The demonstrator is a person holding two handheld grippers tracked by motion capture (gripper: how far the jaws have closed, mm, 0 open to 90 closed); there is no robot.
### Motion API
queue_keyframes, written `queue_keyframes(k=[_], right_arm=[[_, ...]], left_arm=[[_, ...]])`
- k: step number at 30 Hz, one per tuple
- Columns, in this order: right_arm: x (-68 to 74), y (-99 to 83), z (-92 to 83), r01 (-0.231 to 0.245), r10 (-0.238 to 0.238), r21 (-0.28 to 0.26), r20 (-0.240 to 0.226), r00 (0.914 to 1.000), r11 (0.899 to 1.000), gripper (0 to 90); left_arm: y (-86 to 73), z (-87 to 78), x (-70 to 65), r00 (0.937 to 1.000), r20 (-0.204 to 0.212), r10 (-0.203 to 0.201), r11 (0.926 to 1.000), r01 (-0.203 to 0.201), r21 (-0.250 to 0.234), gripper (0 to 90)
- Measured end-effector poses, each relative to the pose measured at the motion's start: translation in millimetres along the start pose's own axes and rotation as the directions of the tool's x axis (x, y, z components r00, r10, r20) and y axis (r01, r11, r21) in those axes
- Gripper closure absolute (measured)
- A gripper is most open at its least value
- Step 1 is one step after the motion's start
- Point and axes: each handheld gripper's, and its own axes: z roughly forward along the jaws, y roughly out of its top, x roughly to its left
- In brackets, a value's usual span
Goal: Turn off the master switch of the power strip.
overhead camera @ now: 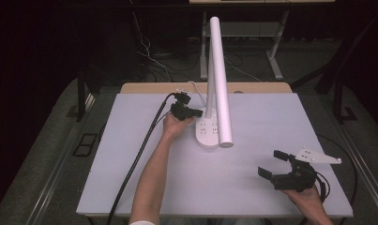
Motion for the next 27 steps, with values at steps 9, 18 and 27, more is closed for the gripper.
queue_keyframes(k=[9,18,27], right_arm=[[0.5,-0.1,-0.5,0.006,-0.006,0.001,-0.003,1.0,1.0,0.2],[0.5,-0.1,-0.8,0.004,-0.004,-0.001,-0.004,1.0,1.0,0.2],[0.4,0.1,-1.0,0.005,-0.005,-0.003,-0.003,1.0,1.0,0.2]], left_arm=[[-1.1,1.7,0.8,0.9993,-0.017,-0.032,0.9995,0.032,0.003,90.0],[-2.1,1.7,-2.2,0.9988,-0.044,-0.023,0.9997,0.023,0.0,90.0],[-2.0,-0.1,-8.6,0.9915,-0.104,0.079,0.9961,-0.075,0.046,90.0]])
